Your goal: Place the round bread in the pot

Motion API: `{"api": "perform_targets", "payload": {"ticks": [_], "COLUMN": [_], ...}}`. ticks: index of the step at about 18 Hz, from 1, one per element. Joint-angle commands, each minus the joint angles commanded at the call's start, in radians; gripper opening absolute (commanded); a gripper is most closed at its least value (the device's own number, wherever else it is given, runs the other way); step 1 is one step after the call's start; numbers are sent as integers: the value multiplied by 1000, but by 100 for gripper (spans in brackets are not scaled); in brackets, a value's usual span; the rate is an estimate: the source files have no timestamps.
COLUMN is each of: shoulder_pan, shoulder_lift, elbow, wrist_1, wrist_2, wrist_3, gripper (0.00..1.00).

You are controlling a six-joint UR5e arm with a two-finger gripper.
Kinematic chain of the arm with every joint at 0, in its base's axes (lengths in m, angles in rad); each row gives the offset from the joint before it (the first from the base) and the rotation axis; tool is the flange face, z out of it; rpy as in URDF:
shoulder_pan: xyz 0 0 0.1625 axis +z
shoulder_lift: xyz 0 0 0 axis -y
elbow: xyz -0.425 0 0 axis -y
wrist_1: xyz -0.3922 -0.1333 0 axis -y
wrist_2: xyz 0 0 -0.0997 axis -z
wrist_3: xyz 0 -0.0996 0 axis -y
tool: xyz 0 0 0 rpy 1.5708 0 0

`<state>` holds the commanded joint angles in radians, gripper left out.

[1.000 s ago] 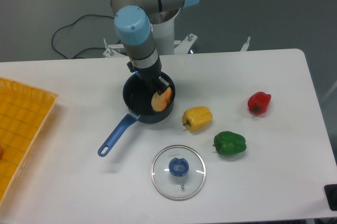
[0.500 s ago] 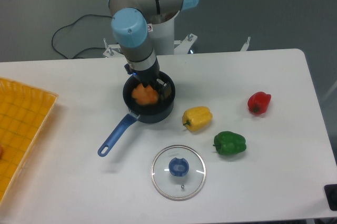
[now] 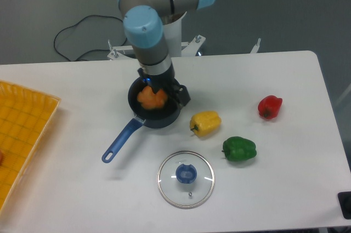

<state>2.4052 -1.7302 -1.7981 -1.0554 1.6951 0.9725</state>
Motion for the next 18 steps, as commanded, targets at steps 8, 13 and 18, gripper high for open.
{"api": "perform_targets", "payload": {"ticks": [8,13,18], "shoulder_pan": [120,218,317], "shoulder_lift": [-111,-143,-155], "elbow": [154,201,210], "wrist_1": [-21,-21,-21], "wrist_2": [-93,-121,-146], "wrist_3": [185,310,495], "gripper": [100,100,100]}}
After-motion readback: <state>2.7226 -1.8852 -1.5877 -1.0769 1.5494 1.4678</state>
